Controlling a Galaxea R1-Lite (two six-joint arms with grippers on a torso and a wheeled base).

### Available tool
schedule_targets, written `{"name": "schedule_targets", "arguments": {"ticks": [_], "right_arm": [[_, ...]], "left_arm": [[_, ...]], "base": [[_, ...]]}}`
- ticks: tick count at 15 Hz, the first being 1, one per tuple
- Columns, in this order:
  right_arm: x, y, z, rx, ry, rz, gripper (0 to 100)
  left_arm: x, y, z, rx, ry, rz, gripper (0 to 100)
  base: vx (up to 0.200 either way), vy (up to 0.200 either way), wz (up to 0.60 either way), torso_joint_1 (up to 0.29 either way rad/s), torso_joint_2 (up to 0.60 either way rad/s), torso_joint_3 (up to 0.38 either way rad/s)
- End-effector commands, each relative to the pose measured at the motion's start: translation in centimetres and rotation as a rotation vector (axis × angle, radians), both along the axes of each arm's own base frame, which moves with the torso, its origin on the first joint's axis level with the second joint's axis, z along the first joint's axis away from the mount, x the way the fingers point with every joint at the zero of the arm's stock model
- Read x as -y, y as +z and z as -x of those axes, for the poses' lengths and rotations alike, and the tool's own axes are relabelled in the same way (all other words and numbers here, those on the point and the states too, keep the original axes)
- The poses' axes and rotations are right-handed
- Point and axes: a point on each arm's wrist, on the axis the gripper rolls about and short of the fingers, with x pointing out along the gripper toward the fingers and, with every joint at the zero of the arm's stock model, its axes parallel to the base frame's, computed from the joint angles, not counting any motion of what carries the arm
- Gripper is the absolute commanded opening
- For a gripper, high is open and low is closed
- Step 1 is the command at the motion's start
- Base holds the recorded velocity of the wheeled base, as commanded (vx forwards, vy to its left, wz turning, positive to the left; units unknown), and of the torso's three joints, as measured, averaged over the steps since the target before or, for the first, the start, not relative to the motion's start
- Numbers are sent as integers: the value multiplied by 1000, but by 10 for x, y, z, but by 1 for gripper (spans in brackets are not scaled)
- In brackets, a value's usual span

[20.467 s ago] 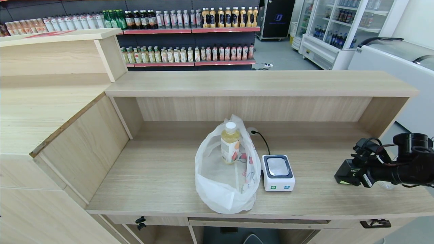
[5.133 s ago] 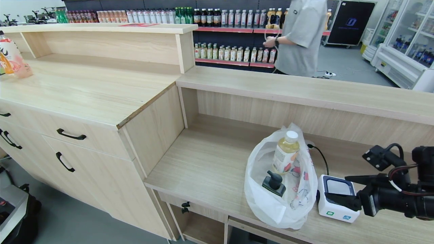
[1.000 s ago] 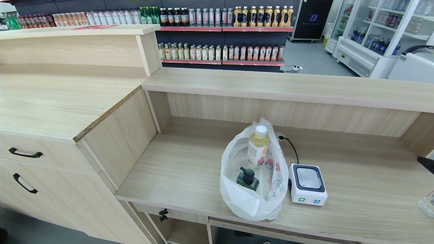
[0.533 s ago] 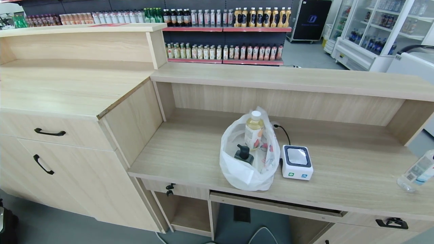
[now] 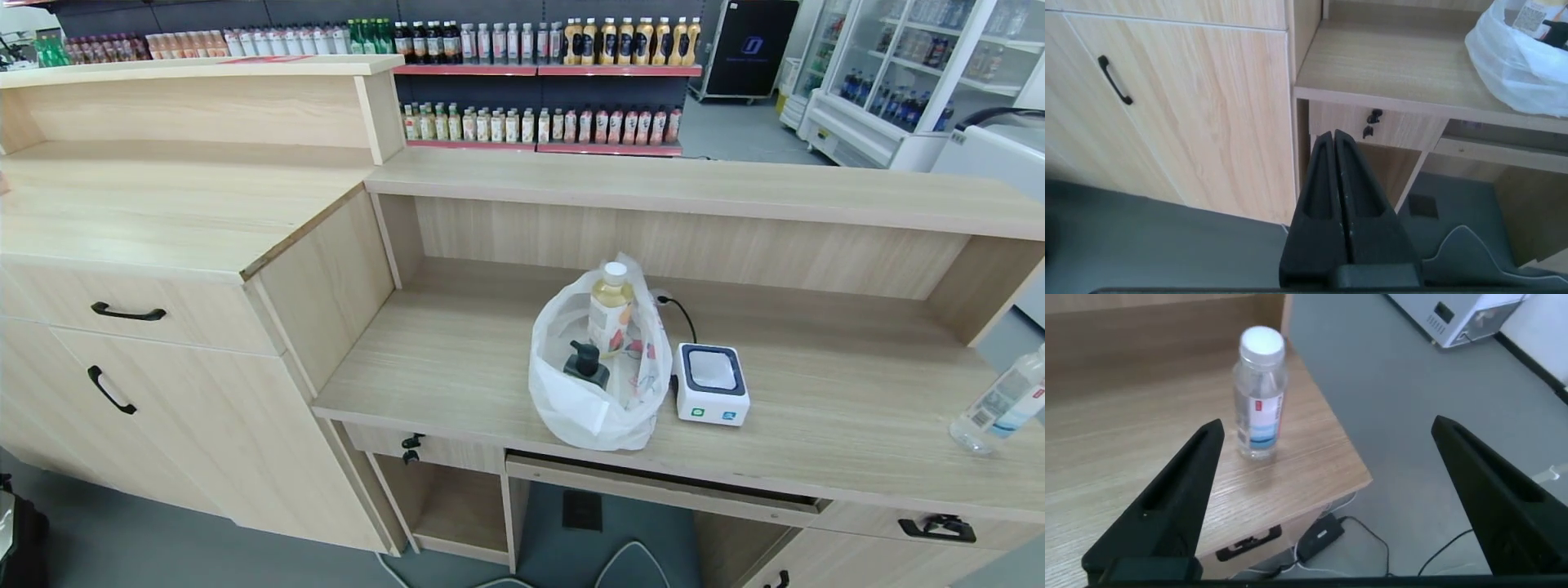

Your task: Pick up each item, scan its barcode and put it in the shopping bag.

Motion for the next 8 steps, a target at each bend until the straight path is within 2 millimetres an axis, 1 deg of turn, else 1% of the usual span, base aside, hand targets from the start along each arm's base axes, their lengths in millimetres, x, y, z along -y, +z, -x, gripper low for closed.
{"name": "schedule_targets", "arguments": {"ticks": [1,4,6,8], "right_arm": [[30,-33,-14,-51,-33,-56,100],[51,-54,-33,-103,-16,-55,100],[58,-63,-46,-113,6,-59,100],[58,-73,-63,-117,47,-58,100]], "left_arm": [[0,0,0,0,1,0,0],[0,0,0,0,1,0,0],[0,0,0,0,1,0,0],[0,0,0,0,1,0,0]], "base": [[0,0,0,0,0,0],[0,0,0,0,0,0],[0,0,0,0,0,0],[0,0,0,0,0,0]]}}
